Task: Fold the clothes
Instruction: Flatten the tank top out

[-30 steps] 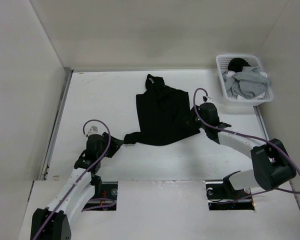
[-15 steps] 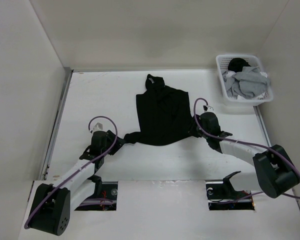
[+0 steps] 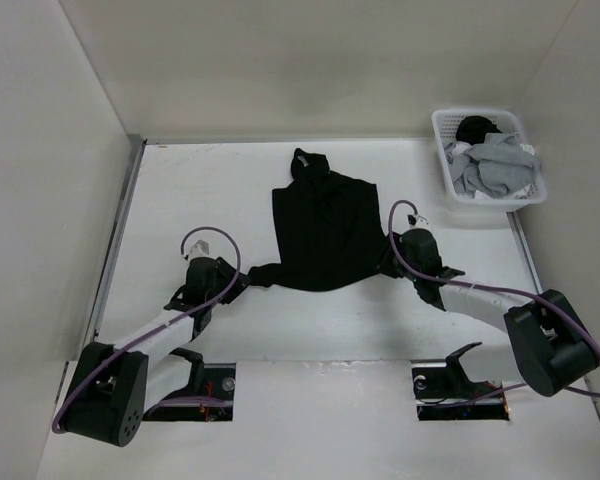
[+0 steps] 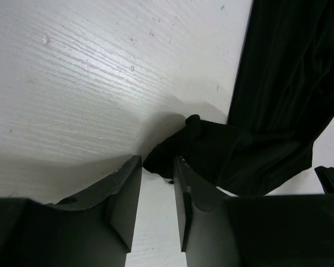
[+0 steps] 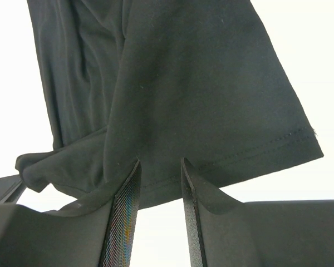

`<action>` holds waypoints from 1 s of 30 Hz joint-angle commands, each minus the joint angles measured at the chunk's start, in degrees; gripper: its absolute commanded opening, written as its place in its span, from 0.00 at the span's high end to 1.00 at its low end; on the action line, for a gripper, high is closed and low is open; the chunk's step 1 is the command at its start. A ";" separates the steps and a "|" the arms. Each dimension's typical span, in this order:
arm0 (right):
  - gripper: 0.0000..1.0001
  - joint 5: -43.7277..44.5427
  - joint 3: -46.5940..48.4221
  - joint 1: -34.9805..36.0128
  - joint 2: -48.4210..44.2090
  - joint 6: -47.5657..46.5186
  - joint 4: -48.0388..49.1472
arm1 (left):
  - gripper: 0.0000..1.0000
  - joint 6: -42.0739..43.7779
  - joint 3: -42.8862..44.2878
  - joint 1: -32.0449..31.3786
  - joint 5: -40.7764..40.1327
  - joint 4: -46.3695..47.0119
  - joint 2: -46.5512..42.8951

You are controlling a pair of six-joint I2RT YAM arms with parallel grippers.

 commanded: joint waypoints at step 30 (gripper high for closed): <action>0.54 13.72 5.16 6.03 -1.34 -0.73 -20.85 | 1.00 -0.38 5.21 10.83 1.39 -15.68 -22.97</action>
